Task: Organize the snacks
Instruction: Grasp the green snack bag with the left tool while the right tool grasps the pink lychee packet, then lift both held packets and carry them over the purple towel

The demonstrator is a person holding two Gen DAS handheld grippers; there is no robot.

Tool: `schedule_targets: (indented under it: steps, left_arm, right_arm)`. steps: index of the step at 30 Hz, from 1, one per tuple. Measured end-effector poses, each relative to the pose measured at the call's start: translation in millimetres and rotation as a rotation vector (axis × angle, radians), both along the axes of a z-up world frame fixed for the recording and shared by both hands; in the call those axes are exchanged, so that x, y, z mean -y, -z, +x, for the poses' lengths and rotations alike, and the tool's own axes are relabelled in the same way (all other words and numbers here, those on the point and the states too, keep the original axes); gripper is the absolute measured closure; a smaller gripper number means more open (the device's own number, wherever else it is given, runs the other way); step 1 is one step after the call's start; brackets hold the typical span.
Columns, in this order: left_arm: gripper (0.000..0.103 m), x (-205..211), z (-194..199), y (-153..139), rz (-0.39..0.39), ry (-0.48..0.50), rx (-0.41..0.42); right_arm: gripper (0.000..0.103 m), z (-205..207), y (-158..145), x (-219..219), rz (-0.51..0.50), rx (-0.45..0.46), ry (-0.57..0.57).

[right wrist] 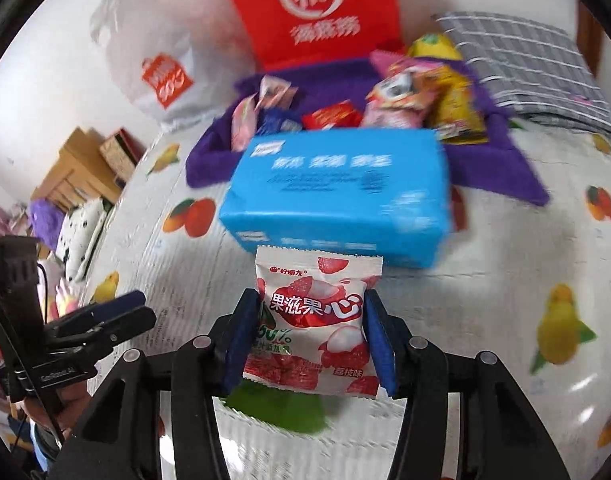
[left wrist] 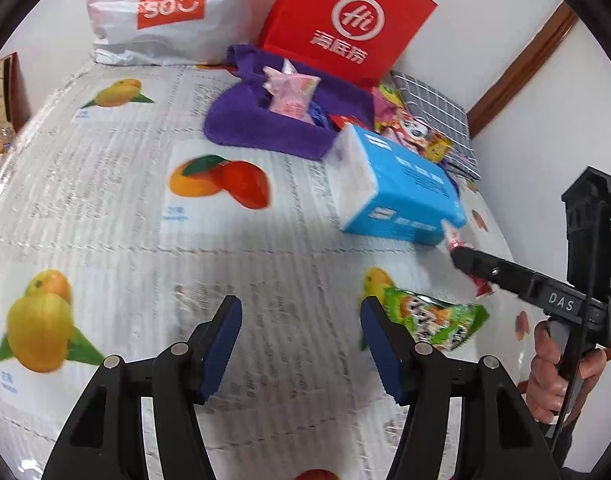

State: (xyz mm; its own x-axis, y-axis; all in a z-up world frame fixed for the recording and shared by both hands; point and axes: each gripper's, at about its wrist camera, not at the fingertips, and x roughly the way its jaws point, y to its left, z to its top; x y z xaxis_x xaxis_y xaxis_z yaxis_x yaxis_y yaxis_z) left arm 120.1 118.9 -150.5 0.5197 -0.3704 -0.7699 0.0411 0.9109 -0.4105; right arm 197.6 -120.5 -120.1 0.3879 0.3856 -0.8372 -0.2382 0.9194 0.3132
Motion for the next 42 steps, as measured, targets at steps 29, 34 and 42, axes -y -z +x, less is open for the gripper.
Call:
schedule_targets:
  steps: [29, 34, 42]
  left_arm:
    - [0.033, 133, -3, 14, 0.179, 0.098, 0.027]
    - [0.046, 120, -5, 12, 0.170, 0.092, 0.024]
    - [0.048, 112, 0, 16, 0.166, 0.064, 0.044]
  right_arm:
    - [0.050, -53, 55, 95, -0.172, 0.185, 0.067]
    - [0.033, -53, 52, 99, -0.152, 0.165, 0.056]
    - [0.029, -56, 54, 105, -0.121, 0.157, 0.109]
